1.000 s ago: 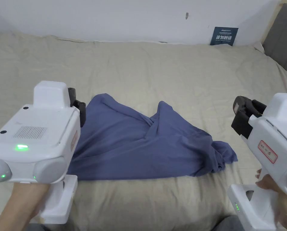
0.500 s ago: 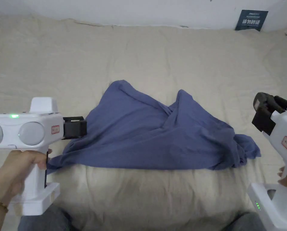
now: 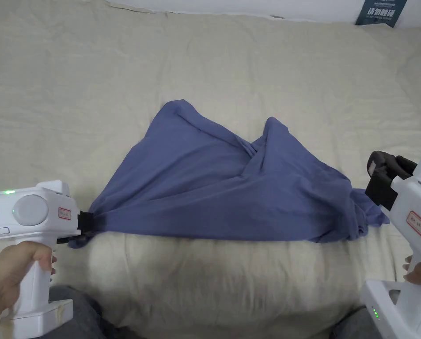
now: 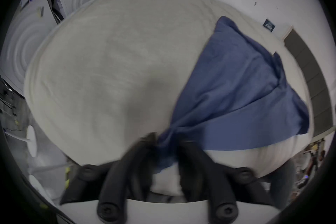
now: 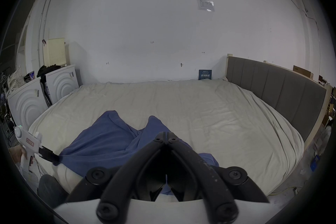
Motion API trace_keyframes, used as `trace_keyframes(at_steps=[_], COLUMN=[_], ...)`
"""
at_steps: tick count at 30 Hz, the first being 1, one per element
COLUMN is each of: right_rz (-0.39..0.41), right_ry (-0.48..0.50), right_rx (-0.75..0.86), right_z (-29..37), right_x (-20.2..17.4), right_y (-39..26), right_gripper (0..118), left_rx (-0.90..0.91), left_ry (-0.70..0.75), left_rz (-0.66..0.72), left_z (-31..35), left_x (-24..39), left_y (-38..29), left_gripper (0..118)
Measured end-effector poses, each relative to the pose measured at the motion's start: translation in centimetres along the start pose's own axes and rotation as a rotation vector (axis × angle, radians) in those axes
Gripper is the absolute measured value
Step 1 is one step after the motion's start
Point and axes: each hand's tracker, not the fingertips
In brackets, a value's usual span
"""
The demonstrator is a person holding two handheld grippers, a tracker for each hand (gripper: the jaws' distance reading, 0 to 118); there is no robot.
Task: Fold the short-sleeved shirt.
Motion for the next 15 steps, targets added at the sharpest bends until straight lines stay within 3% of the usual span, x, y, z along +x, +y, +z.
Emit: trace_keyframes(at_steps=[4, 7, 10, 11, 12, 13, 14, 15], right_rz=[-0.002, 0.007, -0.001, -0.014, -0.017, -0.016, 0.007, 0.010], right_ry=[0.010, 0.038, 0.102, 0.142, 0.170, 0.180, 0.183, 0.182], right_rx=[-0.021, -0.105, -0.247, -0.301, -0.363, -0.393, -0.444, -0.490], right_z=[-0.6, -2.3, -6.1, -7.7, -9.8, -11.5, -13.5, -15.5], right_x=[0.3, 0.9, 1.9, 2.4, 2.9, 3.0, 3.1, 3.2], right_y=[0.5, 2.2, 4.7, 5.5, 6.1, 6.4, 6.7, 6.9], right_gripper=[1, 2, 18, 33, 70, 94, 113, 118], left_rx=[0.054, 0.164, 0.231, 0.246, 0.256, 0.255, 0.260, 0.262], left_ry=[0.066, 0.045, 0.022, 0.021, 0.022, 0.018, 0.012, 0.007], left_rz=[-0.121, -0.089, -0.061, -0.059, -0.056, -0.053, -0.048, -0.042], left_z=[1.1, 3.4, 5.2, 5.6, 6.0, 5.8, 6.0, 6.1], left_x=[1.5, 1.6, 1.5, 1.6, 1.8, 1.7, 1.7, 1.8], left_y=[0.0, 0.4, 1.1, 1.2, 1.3, 1.6, 1.7, 1.7], left_gripper=[7, 7, 7, 7, 7, 7, 7, 7])
